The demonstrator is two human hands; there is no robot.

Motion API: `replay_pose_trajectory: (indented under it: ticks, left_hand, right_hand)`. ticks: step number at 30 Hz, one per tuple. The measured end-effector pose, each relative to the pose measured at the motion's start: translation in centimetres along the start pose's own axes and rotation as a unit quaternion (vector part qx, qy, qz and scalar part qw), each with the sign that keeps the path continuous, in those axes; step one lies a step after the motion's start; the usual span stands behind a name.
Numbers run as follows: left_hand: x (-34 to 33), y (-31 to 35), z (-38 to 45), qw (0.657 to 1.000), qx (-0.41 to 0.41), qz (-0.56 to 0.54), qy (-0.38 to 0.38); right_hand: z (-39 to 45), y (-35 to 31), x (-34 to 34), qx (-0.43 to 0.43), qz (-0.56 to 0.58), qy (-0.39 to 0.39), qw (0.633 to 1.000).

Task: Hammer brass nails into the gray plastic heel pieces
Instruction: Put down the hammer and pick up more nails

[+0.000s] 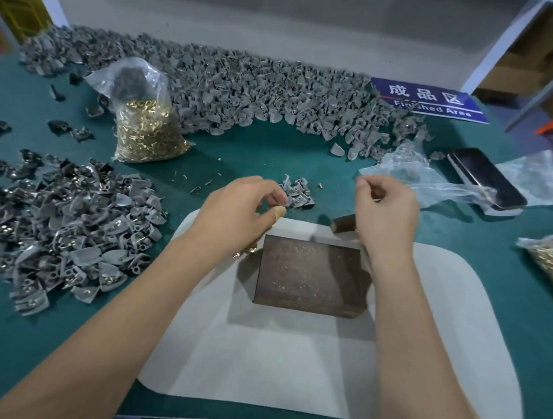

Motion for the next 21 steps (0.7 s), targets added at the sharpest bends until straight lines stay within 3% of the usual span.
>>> replay_pose_trajectory:
  ticks: [3, 7, 13, 21]
  left_hand:
    - [-0.1, 1.3, 1.3, 0.999, -0.026, 0.038, 0.013]
    - [-0.3, 0.7, 2.6, 0.997, 0.016, 0.078, 0.023]
    - [-0.9, -0.2, 3.0, 0.996, 0.026, 0.09, 0.009]
    - [-0.5, -0.2, 2.4, 0.998, 0.018, 0.025, 0.058]
  right_hand:
    - [0.4, -0.1, 0.5, 0.046, -0.1, -0.003, 0.994]
    - [1.3, -0.3, -1.2, 0.057, -0.171, -0.127, 0.975]
    - [2.7, -0.9, -3.4, 0.05, -0.239, -0.194, 0.95]
    - [3.5, -1.4, -5.3, 0.1, -0.312, -0.201, 0.923]
Point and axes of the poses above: each hand's wrist, its own z-axis towards the middle knuckle, its own x-axis out of the back of the hand, y = z × x, the point moved 4 cm from there along z, towards the middle knuckle, and after that the axes turned 2 degrees about x, right-handed, at the moved point
